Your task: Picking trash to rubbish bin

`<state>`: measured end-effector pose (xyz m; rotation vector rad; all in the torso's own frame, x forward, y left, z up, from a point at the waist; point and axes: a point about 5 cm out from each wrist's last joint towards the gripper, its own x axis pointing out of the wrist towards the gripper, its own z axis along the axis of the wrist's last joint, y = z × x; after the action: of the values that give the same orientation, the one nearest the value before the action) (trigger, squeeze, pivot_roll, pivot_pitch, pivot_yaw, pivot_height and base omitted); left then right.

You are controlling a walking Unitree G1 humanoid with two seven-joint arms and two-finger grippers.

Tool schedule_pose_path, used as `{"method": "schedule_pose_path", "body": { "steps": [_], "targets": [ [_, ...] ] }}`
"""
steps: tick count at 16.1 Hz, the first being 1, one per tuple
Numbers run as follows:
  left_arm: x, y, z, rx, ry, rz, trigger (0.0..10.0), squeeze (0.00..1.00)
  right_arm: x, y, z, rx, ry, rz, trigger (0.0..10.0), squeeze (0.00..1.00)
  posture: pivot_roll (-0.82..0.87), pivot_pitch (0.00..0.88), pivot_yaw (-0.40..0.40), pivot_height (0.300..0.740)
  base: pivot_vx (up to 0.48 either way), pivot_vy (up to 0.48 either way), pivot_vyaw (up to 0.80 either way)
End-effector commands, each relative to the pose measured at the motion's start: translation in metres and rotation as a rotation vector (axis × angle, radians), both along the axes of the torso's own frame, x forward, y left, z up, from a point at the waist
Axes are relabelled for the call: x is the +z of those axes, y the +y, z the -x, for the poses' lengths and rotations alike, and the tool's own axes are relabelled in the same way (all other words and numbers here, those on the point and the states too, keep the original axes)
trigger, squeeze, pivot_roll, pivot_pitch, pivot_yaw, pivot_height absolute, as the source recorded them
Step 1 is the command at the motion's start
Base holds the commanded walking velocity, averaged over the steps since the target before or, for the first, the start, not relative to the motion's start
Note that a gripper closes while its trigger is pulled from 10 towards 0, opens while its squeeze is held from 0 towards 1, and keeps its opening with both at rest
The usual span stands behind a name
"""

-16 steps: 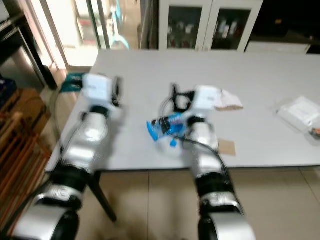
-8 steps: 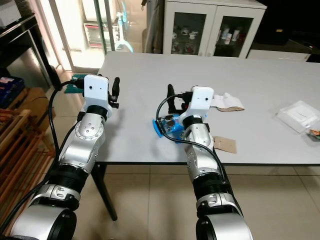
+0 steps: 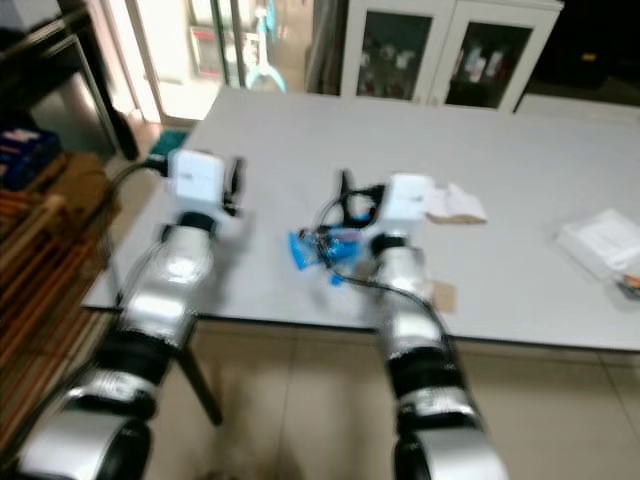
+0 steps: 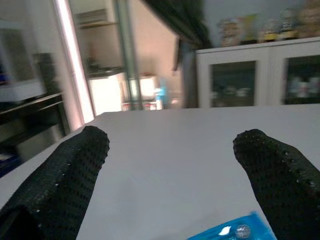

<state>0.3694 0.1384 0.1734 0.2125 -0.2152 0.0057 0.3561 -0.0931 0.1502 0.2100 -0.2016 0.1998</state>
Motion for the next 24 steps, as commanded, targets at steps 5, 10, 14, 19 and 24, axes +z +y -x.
{"method": "schedule_pose_path", "body": {
  "steps": [5, 10, 14, 19, 24],
  "targets": [
    [0.0005, -0.0100, -0.0005, -0.018, 0.003, 0.003, 10.0, 0.00, 0.0014, -0.0098, -0.0004, -0.022, -0.008, 0.011, 10.0, 0.00, -0.02, 0.012, -0.050, 0.740, 0.000, -0.328, 0.00],
    [-0.0010, -0.0120, -0.0002, -0.044, 0.012, 0.013, 10.0, 0.00, 0.0002, -0.0093, -0.0004, -0.008, 0.000, 0.015, 10.0, 0.00, -0.01, 0.026, -0.059, 0.740, 0.000, -0.182, 0.00],
    [-0.0023, -0.0105, -0.0001, -0.053, 0.020, 0.018, 10.0, 0.00, -0.0001, -0.0082, -0.0005, 0.000, 0.003, 0.016, 10.0, 0.00, -0.02, 0.028, -0.061, 0.740, 0.000, 0.000, 0.00],
    [-0.0002, -0.0111, -0.0007, -0.050, 0.010, 0.006, 10.0, 0.00, 0.0002, -0.0074, -0.0008, 0.006, 0.003, 0.017, 10.0, 0.00, -0.02, 0.029, -0.058, 0.740, 0.000, 0.000, 0.00],
    [-0.0010, -0.0066, -0.0016, -0.020, 0.017, 0.016, 10.0, 0.00, 0.0000, -0.0068, -0.0005, 0.008, 0.003, 0.016, 10.0, 0.00, -0.02, 0.029, -0.057, 0.740, 0.128, 0.000, 0.00]
  ]
}}
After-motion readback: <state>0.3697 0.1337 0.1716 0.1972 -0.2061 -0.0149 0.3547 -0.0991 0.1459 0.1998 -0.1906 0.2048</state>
